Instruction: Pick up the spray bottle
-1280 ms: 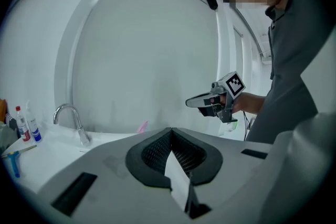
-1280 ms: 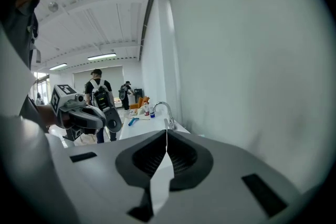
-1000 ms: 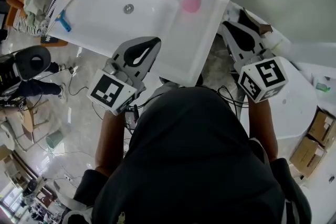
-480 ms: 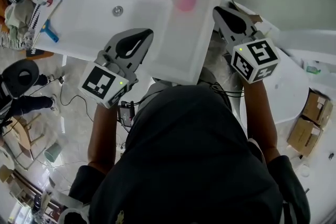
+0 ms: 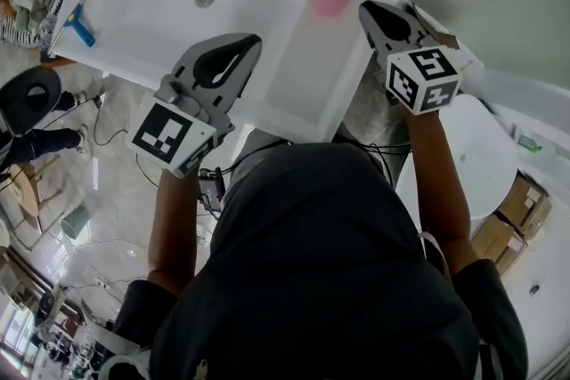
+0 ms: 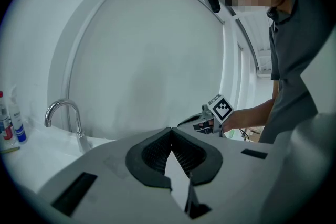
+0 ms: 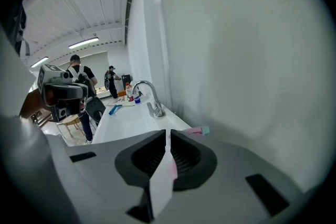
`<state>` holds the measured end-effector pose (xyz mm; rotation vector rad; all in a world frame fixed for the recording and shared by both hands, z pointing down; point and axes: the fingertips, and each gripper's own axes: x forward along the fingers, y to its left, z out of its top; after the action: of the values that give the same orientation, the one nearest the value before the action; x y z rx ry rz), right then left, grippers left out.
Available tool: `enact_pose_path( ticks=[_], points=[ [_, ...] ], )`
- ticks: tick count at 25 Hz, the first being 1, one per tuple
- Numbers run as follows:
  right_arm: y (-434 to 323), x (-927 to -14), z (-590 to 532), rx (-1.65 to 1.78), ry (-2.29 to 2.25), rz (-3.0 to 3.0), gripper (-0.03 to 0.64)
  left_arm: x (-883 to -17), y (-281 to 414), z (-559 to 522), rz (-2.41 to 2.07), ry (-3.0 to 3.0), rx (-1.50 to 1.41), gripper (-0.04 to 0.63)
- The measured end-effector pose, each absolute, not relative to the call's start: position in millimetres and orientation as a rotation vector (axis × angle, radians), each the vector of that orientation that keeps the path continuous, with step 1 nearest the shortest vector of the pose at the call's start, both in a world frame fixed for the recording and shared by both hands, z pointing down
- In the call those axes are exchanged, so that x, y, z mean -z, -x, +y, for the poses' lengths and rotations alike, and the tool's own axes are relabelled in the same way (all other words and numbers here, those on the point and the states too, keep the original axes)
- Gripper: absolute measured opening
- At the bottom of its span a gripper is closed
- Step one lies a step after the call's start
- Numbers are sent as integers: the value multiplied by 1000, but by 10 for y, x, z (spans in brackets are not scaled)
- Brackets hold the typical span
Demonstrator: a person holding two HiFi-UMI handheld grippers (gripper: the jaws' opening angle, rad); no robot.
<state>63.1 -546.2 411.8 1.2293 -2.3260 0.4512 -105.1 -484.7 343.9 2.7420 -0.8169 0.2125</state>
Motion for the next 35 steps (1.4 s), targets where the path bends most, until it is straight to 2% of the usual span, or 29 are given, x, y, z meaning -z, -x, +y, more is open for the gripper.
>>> enact_pose_path(
  ticks=[2,5,14,28,35],
  points=[
    [-638,-4281,-5582,-473,-1204,-2315,21,-3497,1054,-4919,-843,-2718,-224,5],
    [-651,-4553,-5719,-517,-1155,-2290,96,-3568,1046,-5001,-880,-2678,-239,5],
    [-695,-5069,-6050,-599,-1111,-2232,173,-3723,1014,-5174,-965,-2599,-292,5],
    [-680,-5222,-6288,-432,-1291,-2242,189,-3919,1078,-5189,-964,-2578,-329,5],
    [-635,-5014,-6196,-400,-1335,-2280,184,-3914,1368,-5136,-1004,-2572,-357,5]
  ],
)
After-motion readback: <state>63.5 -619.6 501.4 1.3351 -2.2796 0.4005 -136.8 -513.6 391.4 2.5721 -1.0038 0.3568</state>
